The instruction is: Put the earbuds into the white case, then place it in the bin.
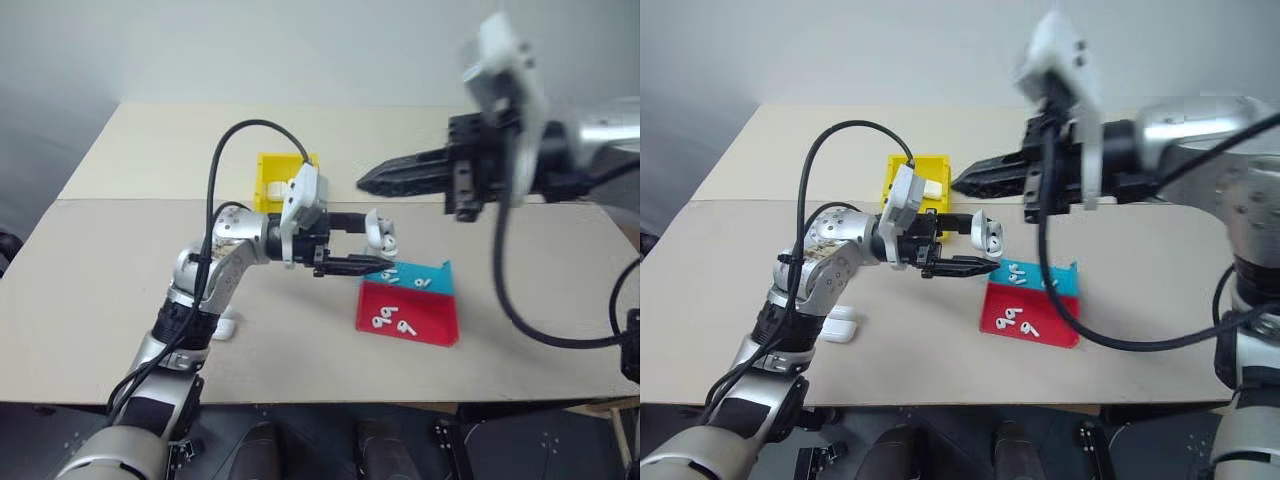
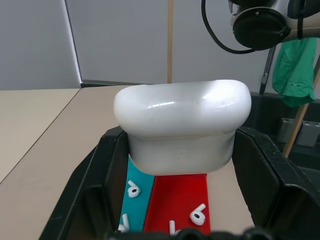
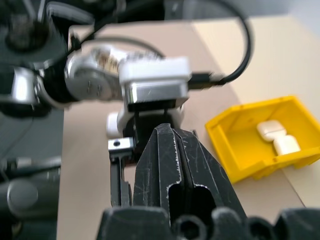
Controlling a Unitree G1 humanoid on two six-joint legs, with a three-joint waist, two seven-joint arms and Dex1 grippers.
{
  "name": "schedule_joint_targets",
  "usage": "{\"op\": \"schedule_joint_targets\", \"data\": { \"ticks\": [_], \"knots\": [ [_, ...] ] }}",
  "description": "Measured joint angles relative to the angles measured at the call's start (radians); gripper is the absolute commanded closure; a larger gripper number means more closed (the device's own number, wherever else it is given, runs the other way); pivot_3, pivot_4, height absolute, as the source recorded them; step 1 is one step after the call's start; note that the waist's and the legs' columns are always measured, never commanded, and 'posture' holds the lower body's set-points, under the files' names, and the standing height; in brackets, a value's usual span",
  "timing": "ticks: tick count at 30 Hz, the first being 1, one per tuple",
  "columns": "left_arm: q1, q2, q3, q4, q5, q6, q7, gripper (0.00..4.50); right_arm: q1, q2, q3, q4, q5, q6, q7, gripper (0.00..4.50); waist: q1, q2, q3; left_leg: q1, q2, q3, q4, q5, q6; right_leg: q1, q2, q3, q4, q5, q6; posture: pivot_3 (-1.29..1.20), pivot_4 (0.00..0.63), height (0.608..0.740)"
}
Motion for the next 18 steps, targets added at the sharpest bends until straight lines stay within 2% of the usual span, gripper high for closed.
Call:
{"op": "schedule_joint_targets", "data": {
  "ticks": [4, 9, 14, 17, 18],
  "knots": [
    [0.0, -0.003, -0.009, 0.005, 0.013, -0.004, 0.0, 1.71, -0.011, -0.002, 0.152, -0.019, -0.186, -0.092, 0.114, 4.46, 0.009, 0.0, 0.0, -0.004, -0.001, -0.001, 0.001, -0.001, 0.002, -0.001, -0.001, -0.001, 0.001, 0.0, 0.001, 0.0, 0.15, 0.74],
    [0.001, 0.0, -0.008, 0.0, 0.026, -0.002, 0.013, 1.71, 0.004, -0.029, 0.192, -0.007, -0.332, -0.167, 0.205, 4.46, 0.014, 0.0, 0.0, -0.004, -0.001, 0.0, 0.002, -0.002, 0.003, -0.002, -0.001, -0.001, 0.001, 0.0, 0.001, 0.0, 0.15, 0.74],
    [0.019, 0.012, 0.001, -0.009, 0.025, 0.001, 0.025, 1.71, 0.05, -0.079, 0.111, -0.007, -0.351, -0.184, 0.259, 4.46, 0.014, 0.0, 0.0, -0.003, 0.0, 0.0, 0.002, -0.002, 0.003, -0.002, -0.001, -0.001, 0.001, 0.0, 0.001, 0.0, 0.15, 0.74],
    [0.029, 0.018, 0.038, -0.033, 0.024, 0.0, 0.064, 1.71, 0.083, -0.032, -0.008, 0.032, -0.306, -0.113, 0.211, 4.46, 0.011, 0.0, 0.0, -0.003, 0.0, 0.0, 0.002, -0.002, 0.003, -0.002, -0.001, 0.0, 0.001, 0.0, 0.001, 0.0, 0.15, 0.74],
    [0.033, 0.017, 0.051, -0.056, 0.025, -0.002, 0.091, 1.71, 0.094, 0.013, -0.091, 0.052, -0.268, -0.077, 0.164, 4.46, 0.01, 0.0, 0.0, -0.002, 0.0, 0.0, 0.002, -0.002, 0.003, -0.002, 0.0, 0.0, 0.001, 0.0, 0.0, 0.0, 0.15, 0.74]
  ]
}}
